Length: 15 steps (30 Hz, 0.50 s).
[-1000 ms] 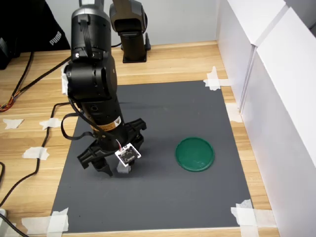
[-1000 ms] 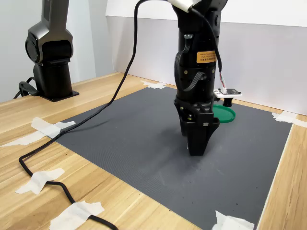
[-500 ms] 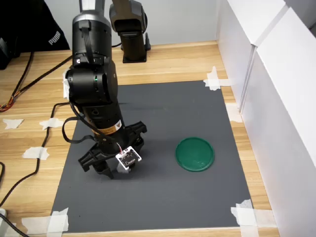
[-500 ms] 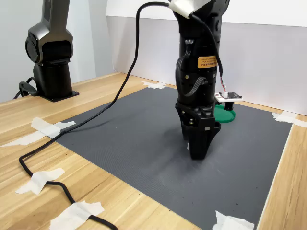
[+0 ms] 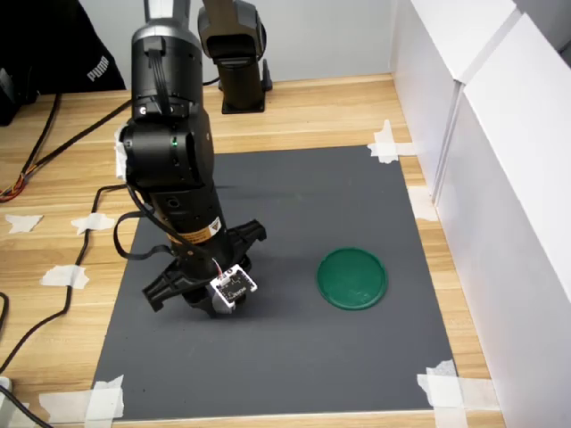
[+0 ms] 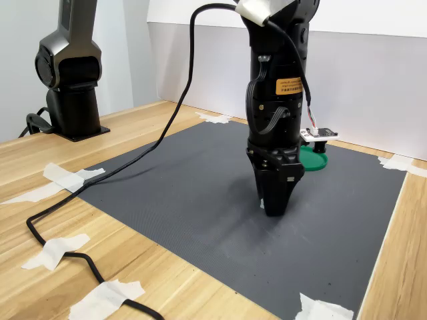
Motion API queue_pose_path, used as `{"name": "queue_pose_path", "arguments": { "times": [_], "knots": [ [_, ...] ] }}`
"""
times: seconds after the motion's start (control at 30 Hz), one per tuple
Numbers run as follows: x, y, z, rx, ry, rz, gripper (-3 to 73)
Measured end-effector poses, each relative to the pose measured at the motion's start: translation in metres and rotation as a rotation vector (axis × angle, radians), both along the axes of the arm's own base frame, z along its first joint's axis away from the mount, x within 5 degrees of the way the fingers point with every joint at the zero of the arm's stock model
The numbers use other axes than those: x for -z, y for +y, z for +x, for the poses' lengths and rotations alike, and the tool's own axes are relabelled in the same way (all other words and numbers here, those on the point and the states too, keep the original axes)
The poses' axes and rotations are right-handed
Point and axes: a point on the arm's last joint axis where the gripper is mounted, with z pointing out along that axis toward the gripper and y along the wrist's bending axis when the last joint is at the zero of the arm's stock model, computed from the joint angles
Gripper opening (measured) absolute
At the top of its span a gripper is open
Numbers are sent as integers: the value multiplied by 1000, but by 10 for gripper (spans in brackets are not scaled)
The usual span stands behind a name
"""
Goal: Grasp a white terminal and put it on the green lid.
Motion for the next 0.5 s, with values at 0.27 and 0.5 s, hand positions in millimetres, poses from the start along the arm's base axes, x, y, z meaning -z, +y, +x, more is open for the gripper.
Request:
{"name": "queue_pose_path", "arguments": {
  "times": [0.27,0.5],
  "knots": [
    [-43,0,-11,1,-81,3,365],
    [-76,36,-26,-87,-134,12,365]
  ]
}}
